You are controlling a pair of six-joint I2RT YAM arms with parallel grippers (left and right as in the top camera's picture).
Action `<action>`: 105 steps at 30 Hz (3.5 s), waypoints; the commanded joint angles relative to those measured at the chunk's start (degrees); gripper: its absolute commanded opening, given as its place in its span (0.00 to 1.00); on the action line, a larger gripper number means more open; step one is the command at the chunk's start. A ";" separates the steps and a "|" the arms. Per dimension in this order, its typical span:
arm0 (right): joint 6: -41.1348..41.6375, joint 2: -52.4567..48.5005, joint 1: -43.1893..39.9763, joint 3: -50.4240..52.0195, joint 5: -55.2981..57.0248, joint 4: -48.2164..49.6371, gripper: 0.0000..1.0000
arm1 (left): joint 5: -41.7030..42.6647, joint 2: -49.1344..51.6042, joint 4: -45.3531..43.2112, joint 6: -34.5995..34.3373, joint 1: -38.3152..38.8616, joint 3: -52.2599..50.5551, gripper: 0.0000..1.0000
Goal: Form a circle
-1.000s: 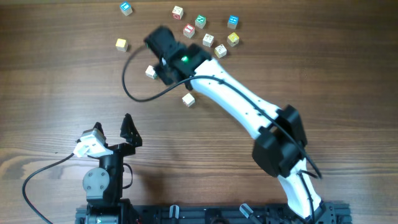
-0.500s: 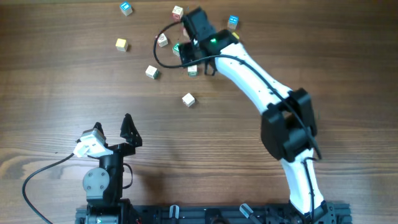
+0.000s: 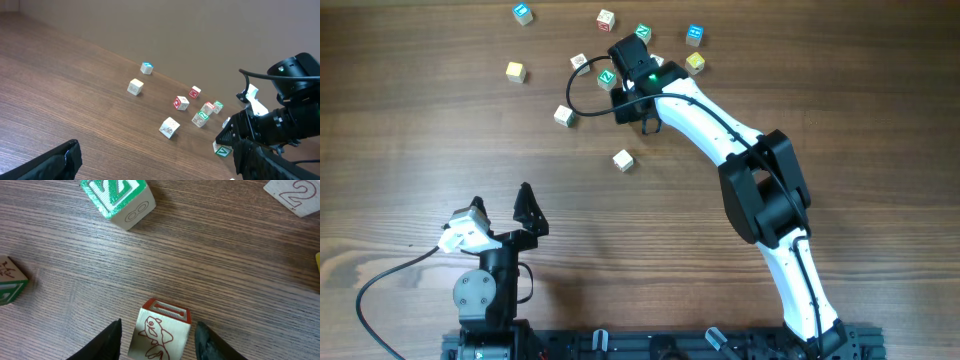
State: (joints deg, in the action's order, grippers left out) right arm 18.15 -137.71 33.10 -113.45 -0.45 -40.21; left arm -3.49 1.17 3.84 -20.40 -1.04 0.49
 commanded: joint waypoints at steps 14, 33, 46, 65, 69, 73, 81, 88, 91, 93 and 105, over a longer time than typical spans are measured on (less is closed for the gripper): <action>1.95 1.09 0.09 -0.11 6.01 -4.57 0.59 | 0.24 -0.24 0.09 0.68 0.35 -0.15 1.00; 1.60 13.73 0.09 -0.11 2.56 -16.94 0.29 | 0.24 -0.24 0.09 0.68 0.35 -0.15 1.00; 14.88 13.42 1.29 14.01 -2.69 -15.82 0.29 | 0.24 -0.24 0.09 0.68 0.35 -0.15 1.00; 20.90 13.42 2.10 19.37 2.29 -5.62 0.32 | 0.24 -0.24 0.09 0.70 0.35 -0.15 1.00; 20.94 13.42 2.19 20.41 2.03 -3.45 0.33 | 0.24 -0.24 0.09 0.70 0.35 -0.15 1.00; 21.00 13.42 2.19 20.41 1.42 -2.62 0.33 | 0.24 -0.24 0.09 0.70 0.35 -0.15 1.00; 20.90 13.42 2.21 20.44 1.42 -3.93 0.43 | 0.24 -0.24 0.09 0.68 0.35 -0.15 1.00; 20.90 13.42 2.21 20.50 1.14 -5.51 0.47 | 0.24 -0.24 0.09 0.68 0.35 -0.15 1.00; 20.90 13.42 2.21 20.50 0.35 -5.51 0.48 | 0.24 -0.24 0.09 0.68 0.35 -0.15 1.00; 20.92 13.42 2.21 20.50 0.33 -5.95 0.53 | 0.24 -0.24 0.09 0.68 0.35 -0.15 1.00; 21.46 13.42 2.19 20.50 -3.10 -6.51 0.40 | 0.24 -0.24 0.09 0.70 0.35 -0.15 1.00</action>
State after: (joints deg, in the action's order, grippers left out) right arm 38.98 -123.85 34.83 -93.45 -1.72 -47.00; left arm -3.49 1.17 3.84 -20.40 -1.02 0.49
